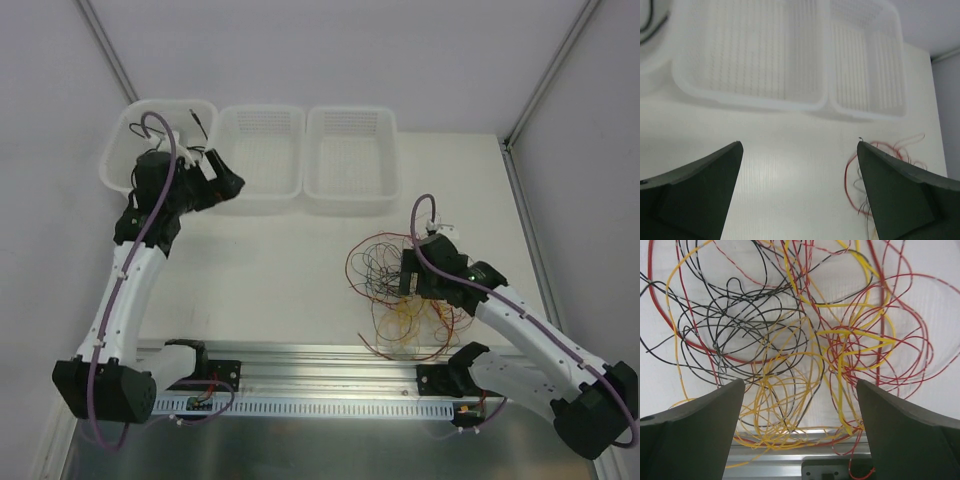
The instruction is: Untangle the cables
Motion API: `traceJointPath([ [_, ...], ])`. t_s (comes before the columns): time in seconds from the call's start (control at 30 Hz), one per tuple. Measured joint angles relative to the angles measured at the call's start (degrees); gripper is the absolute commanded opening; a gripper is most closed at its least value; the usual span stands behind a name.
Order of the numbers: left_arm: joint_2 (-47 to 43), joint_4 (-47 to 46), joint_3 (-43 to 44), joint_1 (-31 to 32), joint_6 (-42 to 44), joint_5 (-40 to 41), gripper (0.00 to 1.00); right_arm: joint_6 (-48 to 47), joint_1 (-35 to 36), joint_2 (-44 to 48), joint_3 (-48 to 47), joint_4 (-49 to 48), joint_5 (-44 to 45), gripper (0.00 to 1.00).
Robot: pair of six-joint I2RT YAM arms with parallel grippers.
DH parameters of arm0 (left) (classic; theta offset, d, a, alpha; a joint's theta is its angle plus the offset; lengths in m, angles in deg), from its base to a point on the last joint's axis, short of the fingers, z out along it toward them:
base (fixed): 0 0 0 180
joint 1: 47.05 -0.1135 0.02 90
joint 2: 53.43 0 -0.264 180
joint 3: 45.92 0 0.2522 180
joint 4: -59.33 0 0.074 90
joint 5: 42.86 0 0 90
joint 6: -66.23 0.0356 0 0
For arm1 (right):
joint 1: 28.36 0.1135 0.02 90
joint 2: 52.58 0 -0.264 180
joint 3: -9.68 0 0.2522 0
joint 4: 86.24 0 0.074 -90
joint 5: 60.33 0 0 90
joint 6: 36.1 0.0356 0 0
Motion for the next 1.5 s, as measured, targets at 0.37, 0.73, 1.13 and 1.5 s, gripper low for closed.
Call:
traceJointPath([
  [0.37,-21.3,7.1,-28.7,3.0,6.8,-7.6,0.99,1.7,4.0,-23.5,1.8,-13.0,-12.0,0.83],
  [0.73,-22.3,6.9,-33.4,3.0,8.0,-9.2,0.99,-0.6,21.6,-45.9,-27.2,-16.7,-14.6,0.64],
  [1.13,-22.3,6.9,-33.4,3.7,6.9,-12.3,0.99,-3.6,22.2,-30.3,-28.5,-9.4,-6.6,0.86],
  [1.5,-12.5,6.6,-28.3,28.8,-4.3,-0.1,0.99,0.3,8.6,-2.4,-3.7,-4.8,-1.7,1.00],
])
